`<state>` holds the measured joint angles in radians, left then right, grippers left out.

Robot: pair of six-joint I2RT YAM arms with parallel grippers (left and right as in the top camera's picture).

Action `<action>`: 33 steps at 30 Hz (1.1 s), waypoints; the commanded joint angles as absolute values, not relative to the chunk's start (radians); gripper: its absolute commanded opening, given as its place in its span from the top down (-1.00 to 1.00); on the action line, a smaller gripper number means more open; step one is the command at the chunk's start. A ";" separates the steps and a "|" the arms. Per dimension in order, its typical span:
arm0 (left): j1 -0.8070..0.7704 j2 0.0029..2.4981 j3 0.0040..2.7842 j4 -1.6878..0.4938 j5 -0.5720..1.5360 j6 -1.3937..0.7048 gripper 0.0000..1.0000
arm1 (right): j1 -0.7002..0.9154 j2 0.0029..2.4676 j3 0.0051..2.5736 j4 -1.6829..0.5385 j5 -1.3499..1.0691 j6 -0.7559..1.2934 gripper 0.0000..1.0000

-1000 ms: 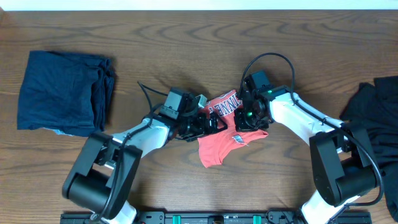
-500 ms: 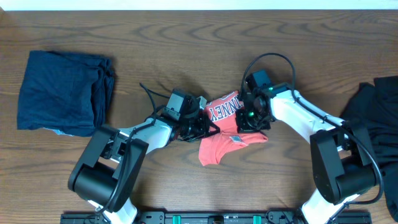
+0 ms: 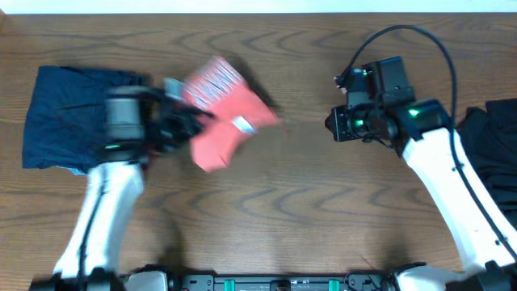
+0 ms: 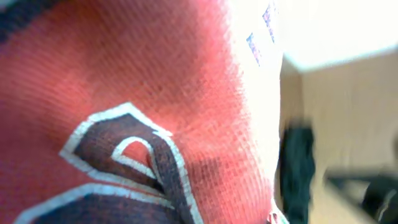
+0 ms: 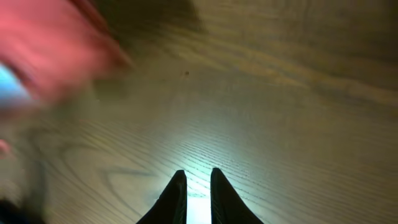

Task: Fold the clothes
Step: 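Carry the folded coral shirt with the left gripper onto the navy stack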

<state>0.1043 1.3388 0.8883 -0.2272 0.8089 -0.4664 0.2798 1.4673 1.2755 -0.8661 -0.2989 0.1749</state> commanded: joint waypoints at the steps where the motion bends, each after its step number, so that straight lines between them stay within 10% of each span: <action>1: 0.303 1.292 0.955 -0.204 0.822 -0.438 0.88 | 0.283 1.467 1.274 -0.868 -0.292 0.174 0.74; 13: 0.685 1.505 0.963 0.025 0.746 -0.434 0.86 | 0.289 1.473 1.274 -0.853 -0.292 0.213 0.77; 19: 0.692 1.628 0.963 0.000 0.637 -0.377 -1.00 | 0.289 1.473 1.274 -0.865 -0.292 0.213 0.77; 33: 0.888 1.337 0.966 -0.218 0.655 -0.348 -0.96 | 0.289 1.473 1.274 -0.871 -0.285 0.224 0.76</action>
